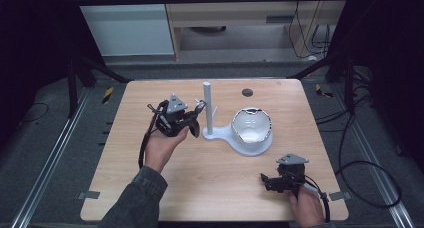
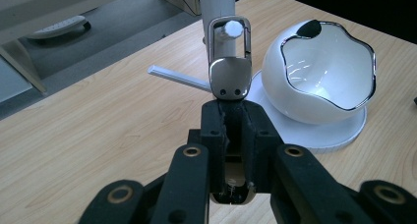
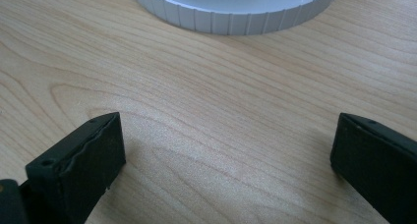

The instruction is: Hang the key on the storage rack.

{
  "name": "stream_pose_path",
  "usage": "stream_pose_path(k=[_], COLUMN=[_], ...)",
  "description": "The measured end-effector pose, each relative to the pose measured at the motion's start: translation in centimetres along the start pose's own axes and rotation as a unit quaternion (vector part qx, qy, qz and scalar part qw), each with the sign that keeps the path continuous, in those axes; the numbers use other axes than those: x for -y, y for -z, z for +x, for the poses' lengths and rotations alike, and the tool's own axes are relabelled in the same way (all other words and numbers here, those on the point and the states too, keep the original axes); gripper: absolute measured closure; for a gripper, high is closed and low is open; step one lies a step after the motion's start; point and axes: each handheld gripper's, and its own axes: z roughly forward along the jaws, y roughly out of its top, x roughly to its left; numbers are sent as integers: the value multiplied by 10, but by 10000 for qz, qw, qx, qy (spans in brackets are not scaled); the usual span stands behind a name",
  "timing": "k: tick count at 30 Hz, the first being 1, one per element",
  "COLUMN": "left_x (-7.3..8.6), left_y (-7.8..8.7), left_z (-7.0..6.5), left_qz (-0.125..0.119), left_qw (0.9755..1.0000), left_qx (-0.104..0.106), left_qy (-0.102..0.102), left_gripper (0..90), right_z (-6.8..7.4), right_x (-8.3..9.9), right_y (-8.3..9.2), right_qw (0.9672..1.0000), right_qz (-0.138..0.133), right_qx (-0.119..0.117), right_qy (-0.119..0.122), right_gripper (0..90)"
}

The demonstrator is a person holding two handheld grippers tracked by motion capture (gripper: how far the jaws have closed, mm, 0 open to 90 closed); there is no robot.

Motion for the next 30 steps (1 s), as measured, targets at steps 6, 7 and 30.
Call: stream_pose_path(k=[6, 7, 30], left_x=[1, 1, 7], left_y=[-6, -6, -22], left_z=[0, 0, 0], left_qz=[20, 27, -50], left_qw=[10000, 10000, 9999], left_qx=[-31, -32, -14], left_qy=[14, 15, 151], left_gripper=[805, 805, 805], right_z=[0, -1, 0], right_x=[0, 0, 0], right_y=[0, 0, 0], right_qw=[10000, 10000, 10000], right_qz=[-7, -11, -8], right_qx=[8, 12, 15], right_qy=[14, 44, 28], right_gripper=[3, 3, 3])
